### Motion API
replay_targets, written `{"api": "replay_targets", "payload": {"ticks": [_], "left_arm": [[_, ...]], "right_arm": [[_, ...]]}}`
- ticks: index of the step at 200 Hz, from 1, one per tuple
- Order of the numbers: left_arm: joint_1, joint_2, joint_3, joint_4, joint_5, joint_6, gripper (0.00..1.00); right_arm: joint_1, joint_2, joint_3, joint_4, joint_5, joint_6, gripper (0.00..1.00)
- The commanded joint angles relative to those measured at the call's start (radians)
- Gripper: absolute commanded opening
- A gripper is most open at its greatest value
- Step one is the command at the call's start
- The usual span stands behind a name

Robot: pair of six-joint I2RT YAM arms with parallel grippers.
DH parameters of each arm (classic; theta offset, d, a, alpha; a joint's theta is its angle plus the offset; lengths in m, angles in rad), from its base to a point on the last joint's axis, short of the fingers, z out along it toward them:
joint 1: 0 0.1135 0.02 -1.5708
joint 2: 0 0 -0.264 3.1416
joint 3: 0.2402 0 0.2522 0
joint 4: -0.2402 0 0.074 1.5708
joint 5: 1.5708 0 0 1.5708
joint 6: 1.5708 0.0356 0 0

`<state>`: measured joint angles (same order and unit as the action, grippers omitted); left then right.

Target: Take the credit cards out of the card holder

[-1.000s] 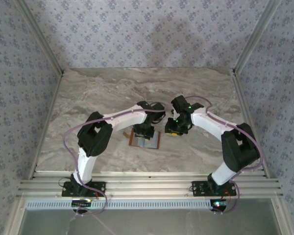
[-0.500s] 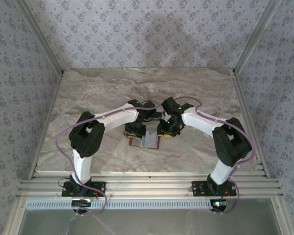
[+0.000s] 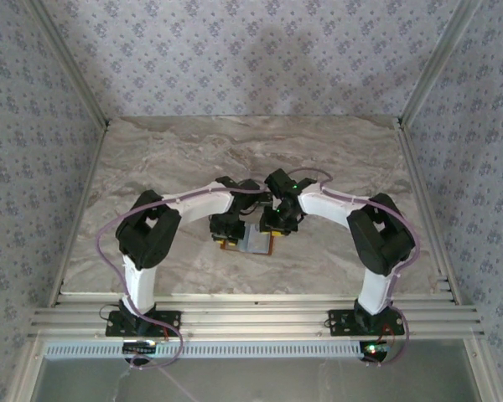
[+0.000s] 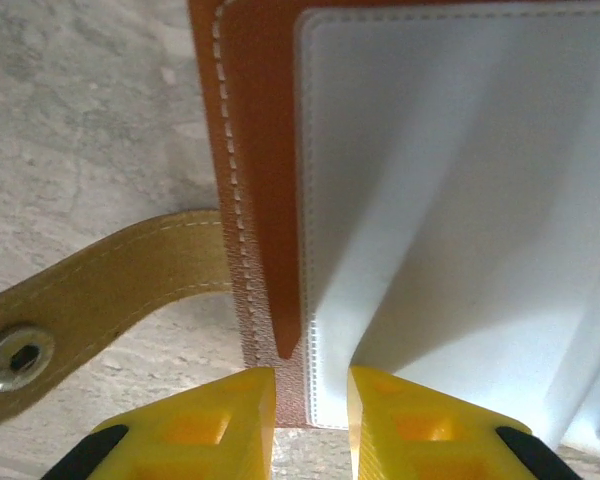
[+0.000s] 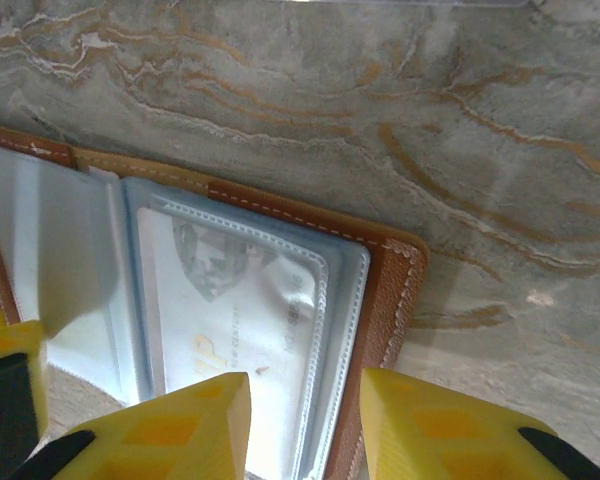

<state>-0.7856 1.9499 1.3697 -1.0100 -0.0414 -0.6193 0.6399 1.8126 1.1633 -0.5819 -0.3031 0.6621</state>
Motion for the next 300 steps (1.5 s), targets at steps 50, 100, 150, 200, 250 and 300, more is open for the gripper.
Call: {"api": "replay_targets", "payload": {"ticks": [50, 100, 150, 200, 250, 300], "left_arm": [[0.014, -0.119, 0.030, 0.033, 0.063, -0.026, 0.26], [0.024, -0.123, 0.001, 0.208, 0.255, -0.078, 0.21], [0.032, -0.052, -0.010, 0.309, 0.338, -0.110, 0.17], [0.072, 0.000, -0.065, 0.323, 0.301, -0.107, 0.09], [0.074, 0.011, -0.127, 0.408, 0.375, -0.126, 0.08], [0.065, -0.025, -0.137, 0.415, 0.370, -0.137, 0.08]], "right_arm": [[0.018, 0.047, 0.006, 0.021, -0.004, 0.025, 0.33], [0.009, 0.057, -0.032, 0.024, 0.010, 0.010, 0.29], [-0.018, 0.027, -0.067, 0.017, 0.014, -0.006, 0.29], [-0.042, 0.016, -0.073, 0.007, 0.014, -0.025, 0.29], [-0.061, -0.016, -0.077, -0.015, 0.018, -0.024, 0.28], [-0.063, -0.060, -0.074, -0.015, 0.003, -0.025, 0.29]]}}
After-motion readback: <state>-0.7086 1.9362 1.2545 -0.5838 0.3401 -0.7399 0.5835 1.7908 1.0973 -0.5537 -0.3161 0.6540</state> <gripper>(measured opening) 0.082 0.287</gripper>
